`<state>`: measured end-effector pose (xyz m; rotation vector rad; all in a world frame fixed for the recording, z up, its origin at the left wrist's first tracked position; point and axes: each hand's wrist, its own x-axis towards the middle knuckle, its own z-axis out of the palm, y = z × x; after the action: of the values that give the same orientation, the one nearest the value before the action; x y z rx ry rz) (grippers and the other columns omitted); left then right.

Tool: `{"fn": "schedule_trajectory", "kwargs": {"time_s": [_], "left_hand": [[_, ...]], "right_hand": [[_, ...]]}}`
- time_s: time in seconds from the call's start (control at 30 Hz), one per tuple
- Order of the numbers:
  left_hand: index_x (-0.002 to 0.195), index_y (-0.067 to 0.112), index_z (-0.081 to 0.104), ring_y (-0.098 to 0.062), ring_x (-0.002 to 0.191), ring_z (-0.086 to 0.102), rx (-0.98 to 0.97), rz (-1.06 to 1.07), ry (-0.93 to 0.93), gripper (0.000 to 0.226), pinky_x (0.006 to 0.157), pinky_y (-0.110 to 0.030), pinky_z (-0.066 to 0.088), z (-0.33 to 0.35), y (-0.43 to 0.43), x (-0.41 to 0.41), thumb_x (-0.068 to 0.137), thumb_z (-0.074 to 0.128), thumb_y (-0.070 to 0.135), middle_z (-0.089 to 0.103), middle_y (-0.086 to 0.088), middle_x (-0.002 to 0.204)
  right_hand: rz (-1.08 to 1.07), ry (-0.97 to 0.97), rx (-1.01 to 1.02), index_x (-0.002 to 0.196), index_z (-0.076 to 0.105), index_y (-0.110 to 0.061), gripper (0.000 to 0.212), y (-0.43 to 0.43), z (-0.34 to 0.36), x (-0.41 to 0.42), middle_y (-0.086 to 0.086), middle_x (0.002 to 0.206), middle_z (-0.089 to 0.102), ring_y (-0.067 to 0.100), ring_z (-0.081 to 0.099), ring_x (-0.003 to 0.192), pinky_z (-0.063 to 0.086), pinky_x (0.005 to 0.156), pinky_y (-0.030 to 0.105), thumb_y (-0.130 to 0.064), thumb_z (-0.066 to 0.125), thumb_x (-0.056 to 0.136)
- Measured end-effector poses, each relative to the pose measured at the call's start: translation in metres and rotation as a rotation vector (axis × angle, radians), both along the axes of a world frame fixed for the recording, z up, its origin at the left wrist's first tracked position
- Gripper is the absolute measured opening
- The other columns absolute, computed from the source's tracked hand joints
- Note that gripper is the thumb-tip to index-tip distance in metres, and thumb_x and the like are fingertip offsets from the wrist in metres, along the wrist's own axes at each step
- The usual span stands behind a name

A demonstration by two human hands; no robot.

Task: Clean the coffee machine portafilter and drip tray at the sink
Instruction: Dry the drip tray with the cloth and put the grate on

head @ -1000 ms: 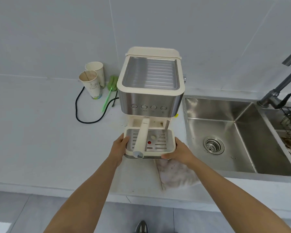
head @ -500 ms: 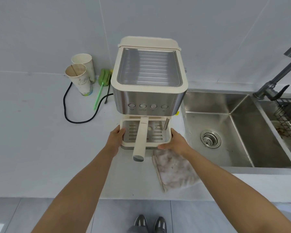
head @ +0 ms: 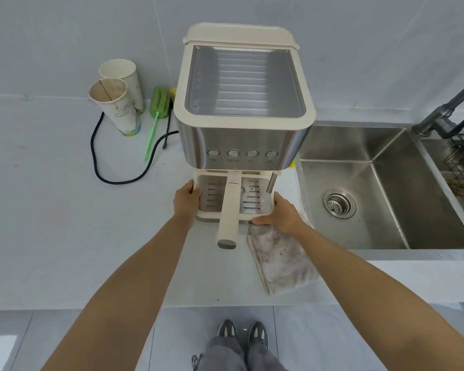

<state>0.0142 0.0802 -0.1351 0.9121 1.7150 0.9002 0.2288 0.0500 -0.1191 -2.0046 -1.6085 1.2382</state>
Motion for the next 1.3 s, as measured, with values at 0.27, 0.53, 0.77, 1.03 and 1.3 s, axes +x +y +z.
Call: {"fn": "schedule_trajectory", "kwargs": {"time_s": [0.27,0.53,0.77,1.03,1.3], "left_hand": [[0.091,0.007,0.06,-0.023,0.08,0.053,0.04,0.0,0.087,0.017,0.075,-0.036,0.045,-0.001,0.01,0.001,0.09,0.043,0.008,0.061,-0.01,0.088],[0.091,0.002,0.06,-0.022,0.077,0.049,0.062,-0.013,0.077,0.016,0.071,-0.032,0.04,-0.004,0.018,-0.001,0.089,0.045,0.006,0.059,-0.011,0.085],[0.092,-0.003,0.059,-0.021,0.076,0.049,0.069,-0.022,0.088,0.017,0.07,-0.032,0.04,-0.007,0.018,-0.002,0.089,0.046,0.007,0.06,-0.011,0.083],[0.093,0.002,0.059,-0.023,0.078,0.051,0.052,-0.191,0.33,0.021,0.071,-0.031,0.039,0.002,0.018,-0.007,0.092,0.042,0.015,0.061,-0.008,0.084],[0.09,0.015,0.045,-0.024,0.089,0.043,-0.006,-0.295,0.432,0.021,0.075,-0.03,0.028,0.025,0.008,-0.009,0.099,0.026,0.02,0.051,-0.002,0.079]], "right_hand": [[-0.068,0.065,0.017,0.121,0.044,-0.01,0.067,0.007,0.0,-0.002,0.008,0.117,0.06,0.026,0.054,0.106,0.044,0.078,0.028,-0.018,0.081,0.066],[-0.047,0.033,-0.034,0.13,0.037,-0.011,0.074,0.019,-0.002,-0.001,0.013,0.127,0.052,0.032,0.043,0.122,0.041,0.1,0.044,-0.022,0.078,0.07],[-0.025,-0.017,-0.021,0.132,0.034,-0.015,0.075,0.021,-0.007,0.002,0.012,0.123,0.053,0.032,0.037,0.123,0.04,0.1,0.042,-0.026,0.077,0.071],[0.011,-0.146,-0.027,0.136,0.024,-0.019,0.084,0.02,-0.007,0.0,0.007,0.13,0.048,0.03,0.034,0.119,0.034,0.088,0.034,-0.037,0.074,0.071],[0.088,-0.216,0.019,0.146,0.003,-0.006,0.101,0.005,0.016,0.002,0.008,0.154,0.02,0.033,0.016,0.14,0.024,0.111,0.045,-0.044,0.067,0.078]]}}
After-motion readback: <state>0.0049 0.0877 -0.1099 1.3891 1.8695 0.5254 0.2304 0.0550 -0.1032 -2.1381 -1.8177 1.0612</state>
